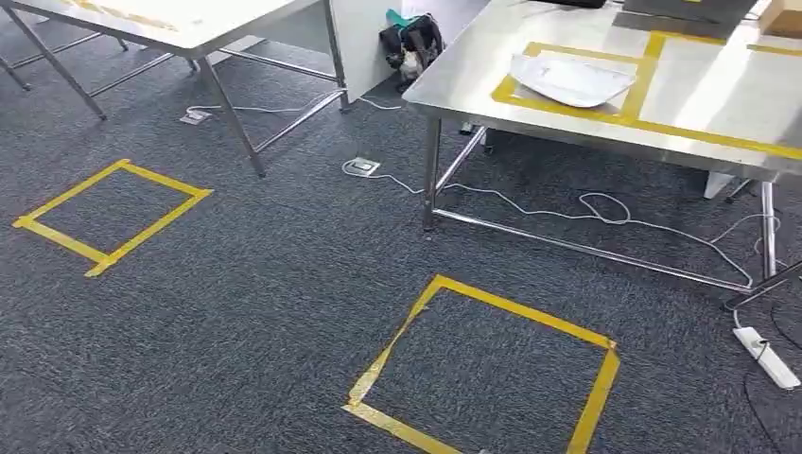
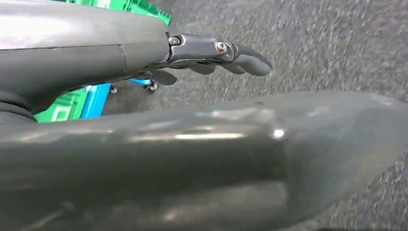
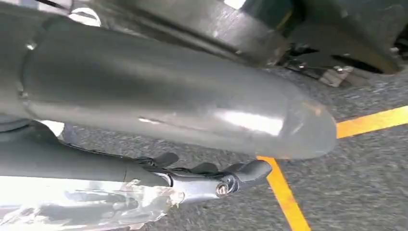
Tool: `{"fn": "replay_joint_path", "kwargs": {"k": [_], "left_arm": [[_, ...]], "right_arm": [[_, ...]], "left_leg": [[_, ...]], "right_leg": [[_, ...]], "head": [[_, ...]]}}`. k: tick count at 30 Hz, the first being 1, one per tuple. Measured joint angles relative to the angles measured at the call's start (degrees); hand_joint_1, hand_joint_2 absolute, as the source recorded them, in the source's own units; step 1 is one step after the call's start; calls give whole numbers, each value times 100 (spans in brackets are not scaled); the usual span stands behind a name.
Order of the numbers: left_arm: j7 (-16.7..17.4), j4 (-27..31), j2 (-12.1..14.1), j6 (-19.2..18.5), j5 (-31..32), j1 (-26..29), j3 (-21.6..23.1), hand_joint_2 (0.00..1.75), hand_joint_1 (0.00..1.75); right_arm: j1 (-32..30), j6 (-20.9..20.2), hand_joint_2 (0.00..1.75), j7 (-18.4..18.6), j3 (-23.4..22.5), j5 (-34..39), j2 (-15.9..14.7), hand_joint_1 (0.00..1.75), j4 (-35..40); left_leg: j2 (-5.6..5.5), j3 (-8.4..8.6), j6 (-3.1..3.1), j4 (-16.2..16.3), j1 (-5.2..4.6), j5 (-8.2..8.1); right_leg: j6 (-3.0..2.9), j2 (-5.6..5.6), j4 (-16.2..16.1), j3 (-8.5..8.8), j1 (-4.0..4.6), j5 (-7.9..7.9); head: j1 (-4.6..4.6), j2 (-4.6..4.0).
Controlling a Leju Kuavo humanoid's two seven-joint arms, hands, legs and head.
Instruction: Take the parts from the cabinet and place them on the table.
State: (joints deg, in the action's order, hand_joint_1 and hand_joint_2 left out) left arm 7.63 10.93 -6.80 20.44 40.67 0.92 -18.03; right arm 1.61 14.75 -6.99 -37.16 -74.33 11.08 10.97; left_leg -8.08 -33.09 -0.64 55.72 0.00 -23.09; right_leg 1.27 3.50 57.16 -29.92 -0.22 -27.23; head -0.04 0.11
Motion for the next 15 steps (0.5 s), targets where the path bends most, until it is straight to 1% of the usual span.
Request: {"fn": "replay_joint_path", "kwargs": {"k": [1, 2, 3, 4, 5, 6, 7, 8, 9, 10, 11, 12, 13, 14, 15], "left_arm": [[-17, 0, 2, -18, -26, 2, -29, 0, 0], [-24, 0, -17, -26, -50, 2, -48, 0, 0], [-28, 0, -22, -39, -52, -15, -77, 0, 0], [-31, 0, -42, -44, -54, -36, -92, 0, 0], [-31, 0, -57, -46, -54, -48, -98, 0, 0], [-31, 0, -63, -46, -57, -45, -109, 0, 0], [-46, 0, -63, -77, -74, -37, -118, 0, 0], [-74, 0, -63, -131, -122, -32, -125, 0, 0], [-115, 0, -63, -179, -150, -30, -135, 0, 0], [-133, 0, -65, -203, -164, -39, -147, 0, 0], [-146, 0, -72, -232, -175, -55, -162, 0, 0], [-157, 0, -101, -251, -177, -93, -166, 0, 0], [-173, 0, -103, -269, -179, -110, -177, 0, 0], [-181, 0, -103, -273, -181, -100, -194, 0, 0], [-184, 0, -103, -282, -194, -81, -223, 0, 0]], "right_arm": [[6, -28, 0, 4, -4, 0, 0, 0, 0], [11, -37, 0, 4, -4, 0, -2, 0, 0], [10, -44, 0, 6, -4, 2, -2, 0, 0], [-2, -55, 0, 6, -4, 2, -4, 0, 0], [-17, -59, 0, 15, -7, 4, -9, 0, 0], [-17, -59, 0, 15, -7, 4, -17, 0, 0], [-15, -76, 0, 20, -9, 2, -24, 0, 0], [-8, -98, 0, 24, -9, -6, -24, 0, 0], [-2, -113, 0, 26, -9, -11, -24, 0, 0], [4, -125, 0, 28, -9, -11, -24, 0, 0], [6, -133, 0, 31, -11, -11, -26, 0, 0], [1, -140, 0, 31, -9, -9, -31, 0, 0], [2, -146, 0, 48, -11, -4, -33, 0, 0], [11, -151, 0, 50, -11, -2, -35, 0, 0], [23, -160, 0, 50, -11, 0, -35, 0, 0]], "left_leg": [[59, -23, -2, 39, 7, -39], [374, -106, -36, 211, -29, -201], [567, -293, -72, 596, -22, -449], [663, -508, -99, 1059, -9, -678], [712, -711, -120, 1498, 4, -855], [732, -843, -137, 1793, 19, -929], [735, -826, -148, 1799, 33, -865], [750, -685, -156, 1555, 47, -679], [794, -438, -157, 1119, 56, -444], [927, -142, -153, 606, 57, -233], [1254, 88, -147, 252, 47, -154], [1341, 164, -128, 5, 9, -216], [1245, 116, -47, 77, 11, -206], [1197, 94, -22, 83, 1, -216], [1116, 72, 17, 83, -13, -214]], "right_leg": [[-42, -97, -45, 6, -43, 37], [-62, -154, -54, 7, -35, 45], [-78, -244, -54, -2, -26, 47], [-85, -341, -53, -8, -17, 46], [-90, -437, -53, -16, -11, 42], [-90, -526, -52, -26, -10, 41], [-90, -599, -52, -27, -10, 41], [-85, -679, -52, -28, -12, 38], [-80, -745, -52, -20, -14, 36], [-59, -812, -51, -5, -18, 24], [-24, -859, -48, 11, 13, 13], [27, -908, 15, -12, 56, -33], [58, -975, -9, -7, 65, -18], [81, -1039, -10, 7, 64, -23], [102, -1114, -14, 26, 49, -25]], "head": [[7, 0], [-33, 0], [-61, 0], [-52, 0], [-55, 0], [-52, 0], [-55, 0], [-57, 0], [-55, 0], [-55, 0], [-61, 0], [-83, 0], [-28, 0], [-22, 0], [-11, 0]]}}
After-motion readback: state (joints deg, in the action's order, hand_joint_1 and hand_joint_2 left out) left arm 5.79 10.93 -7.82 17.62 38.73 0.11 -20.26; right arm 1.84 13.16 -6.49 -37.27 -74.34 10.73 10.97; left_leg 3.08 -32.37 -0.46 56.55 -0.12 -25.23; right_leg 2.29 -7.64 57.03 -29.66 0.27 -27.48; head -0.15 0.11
